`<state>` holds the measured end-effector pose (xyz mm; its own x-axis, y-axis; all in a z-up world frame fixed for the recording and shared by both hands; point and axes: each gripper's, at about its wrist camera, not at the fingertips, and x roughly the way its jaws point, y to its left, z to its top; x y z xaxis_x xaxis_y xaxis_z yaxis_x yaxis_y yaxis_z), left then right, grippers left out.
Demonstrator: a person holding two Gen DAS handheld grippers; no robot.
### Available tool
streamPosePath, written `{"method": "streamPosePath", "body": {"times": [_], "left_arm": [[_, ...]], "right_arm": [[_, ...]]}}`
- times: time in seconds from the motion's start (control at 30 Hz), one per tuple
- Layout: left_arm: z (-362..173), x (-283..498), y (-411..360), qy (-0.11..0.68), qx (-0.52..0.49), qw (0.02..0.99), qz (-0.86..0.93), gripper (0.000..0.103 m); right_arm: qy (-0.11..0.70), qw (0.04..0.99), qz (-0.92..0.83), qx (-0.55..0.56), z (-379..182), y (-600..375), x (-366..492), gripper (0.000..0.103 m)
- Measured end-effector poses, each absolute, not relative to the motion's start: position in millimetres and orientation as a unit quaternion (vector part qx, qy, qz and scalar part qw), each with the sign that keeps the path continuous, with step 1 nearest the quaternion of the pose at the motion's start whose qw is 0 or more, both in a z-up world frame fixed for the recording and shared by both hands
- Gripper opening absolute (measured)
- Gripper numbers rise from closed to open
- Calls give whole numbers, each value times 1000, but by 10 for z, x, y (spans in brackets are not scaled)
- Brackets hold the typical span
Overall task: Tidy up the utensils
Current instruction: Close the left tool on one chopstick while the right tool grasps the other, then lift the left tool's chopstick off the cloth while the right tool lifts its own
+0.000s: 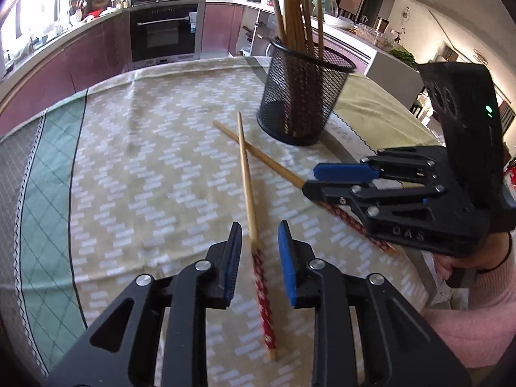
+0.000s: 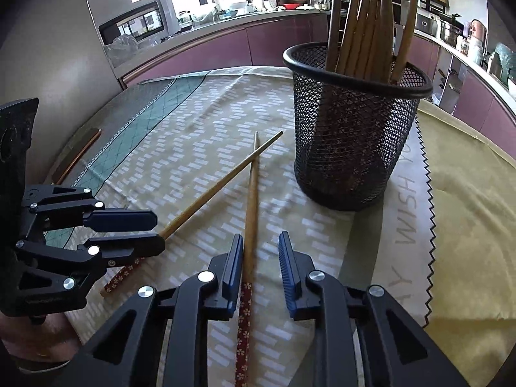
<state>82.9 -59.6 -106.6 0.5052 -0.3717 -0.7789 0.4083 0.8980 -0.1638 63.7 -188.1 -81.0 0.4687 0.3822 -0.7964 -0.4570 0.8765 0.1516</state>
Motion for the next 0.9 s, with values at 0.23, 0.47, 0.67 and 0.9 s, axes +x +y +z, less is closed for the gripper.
{"method": "streamPosePath", "body": {"times": [0.23, 0.47, 0.67, 0.9], "left_arm": [[-1112, 1163, -695, 448, 38, 868, -210, 24], [-1148, 1329, -796, 451, 47, 867, -209, 16], [-1151, 1361, -799, 451, 42, 867, -206, 10], [-1150, 1332, -838, 449, 37, 870, -202, 8]], "right_arm": [[443, 860, 246, -55, -818, -1725, 778, 22], [439, 862, 244, -63, -827, -1680, 912, 16], [439, 862, 246, -68, -829, -1662, 946, 15], [439, 863, 245, -50, -824, -1706, 953, 7]]}}
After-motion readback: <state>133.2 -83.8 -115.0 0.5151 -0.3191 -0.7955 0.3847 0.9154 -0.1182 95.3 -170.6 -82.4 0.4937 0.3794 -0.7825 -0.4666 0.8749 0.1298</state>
